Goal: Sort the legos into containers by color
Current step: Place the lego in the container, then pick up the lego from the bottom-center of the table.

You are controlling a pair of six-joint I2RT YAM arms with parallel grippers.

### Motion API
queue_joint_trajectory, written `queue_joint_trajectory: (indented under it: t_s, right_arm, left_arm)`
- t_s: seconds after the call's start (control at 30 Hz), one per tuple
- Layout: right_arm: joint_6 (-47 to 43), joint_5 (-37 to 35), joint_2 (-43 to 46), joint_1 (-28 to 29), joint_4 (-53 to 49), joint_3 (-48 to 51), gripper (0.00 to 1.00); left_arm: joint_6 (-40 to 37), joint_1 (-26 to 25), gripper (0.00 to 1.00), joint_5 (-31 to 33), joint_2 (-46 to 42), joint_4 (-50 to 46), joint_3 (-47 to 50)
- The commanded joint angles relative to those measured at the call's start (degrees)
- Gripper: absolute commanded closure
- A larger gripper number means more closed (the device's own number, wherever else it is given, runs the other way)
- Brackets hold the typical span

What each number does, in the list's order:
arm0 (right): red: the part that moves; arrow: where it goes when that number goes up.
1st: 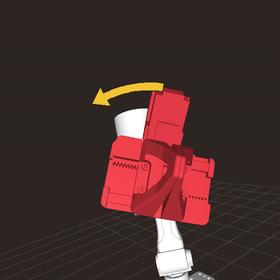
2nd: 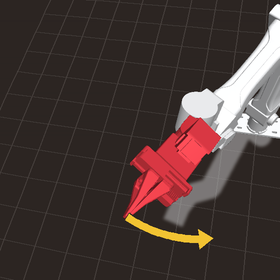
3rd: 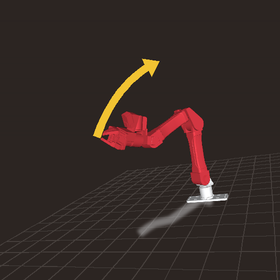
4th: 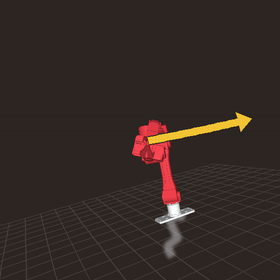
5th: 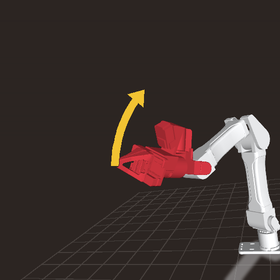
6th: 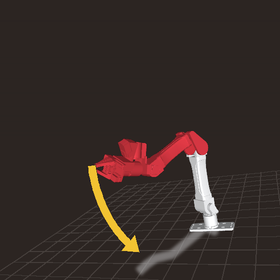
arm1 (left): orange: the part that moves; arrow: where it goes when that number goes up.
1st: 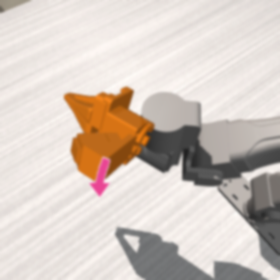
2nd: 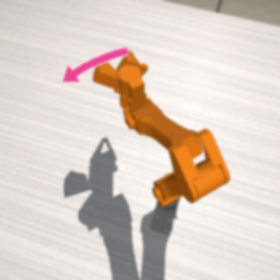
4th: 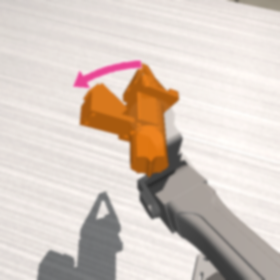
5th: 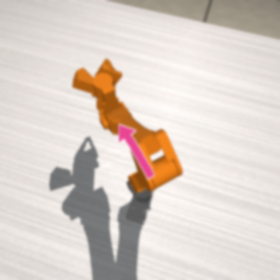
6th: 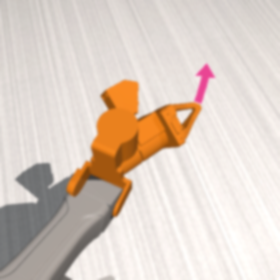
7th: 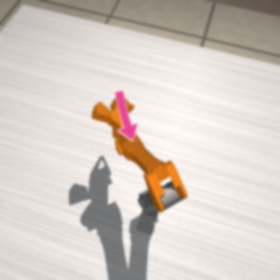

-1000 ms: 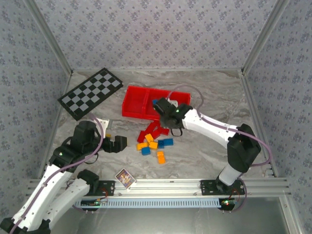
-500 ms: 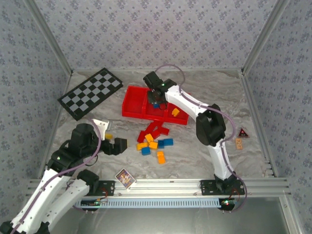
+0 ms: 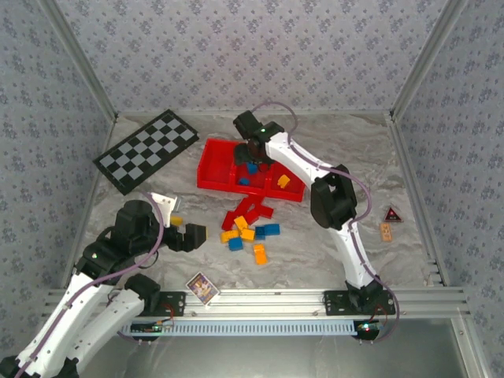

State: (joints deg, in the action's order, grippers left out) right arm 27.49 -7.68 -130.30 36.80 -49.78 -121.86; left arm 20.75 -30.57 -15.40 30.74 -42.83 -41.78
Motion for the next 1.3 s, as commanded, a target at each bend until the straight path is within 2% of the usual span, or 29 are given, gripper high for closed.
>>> queue_joint_trajectory:
  t_s: [0.0,0.1,0.13,0.37,0.67,0.87,1.07,1.27]
  right_arm:
    - [-0.1,-0.4,7.5,0.8,-2.2,1.2,0.13]
    - [0.3,-1.7,11.4,1.8,-3.4,2.9,0.07]
    - [0.5,-2.1,12.9,2.1,-4.0,3.9,0.0]
    - [1.9,-4.6,27.9,4.9,-3.2,16.9,0.0]
    - [8.1,-2.2,52.9,7.9,10.3,51.9,0.0]
    - [19.3,-1.3,63.3,10.1,13.2,70.2,0.0]
    - [28.8,-0.2,68.1,14.6,19.5,80.1,0.01]
    - [30.8,1.4,60.4,17.5,22.4,77.6,0.05]
  left_arm:
    - [-1.2,-0.5,0.0,0.7,-0.3,1.3,0.4]
    - [-1.0,-0.6,0.0,1.6,-0.3,1.1,0.3]
    - [-0.9,-0.6,0.0,1.9,-0.3,0.9,0.3]
    - [-0.8,-0.7,0.0,2.0,0.0,1.1,0.4]
    - [-0.5,-1.4,0.0,2.7,3.2,0.4,0.0]
    - [-0.5,-1.6,0.0,2.9,3.7,0.4,0.0]
    - [-0.5,-1.7,0.0,2.8,3.9,0.6,0.1]
    - [-0.6,-1.7,0.0,2.5,4.0,0.6,0.1]
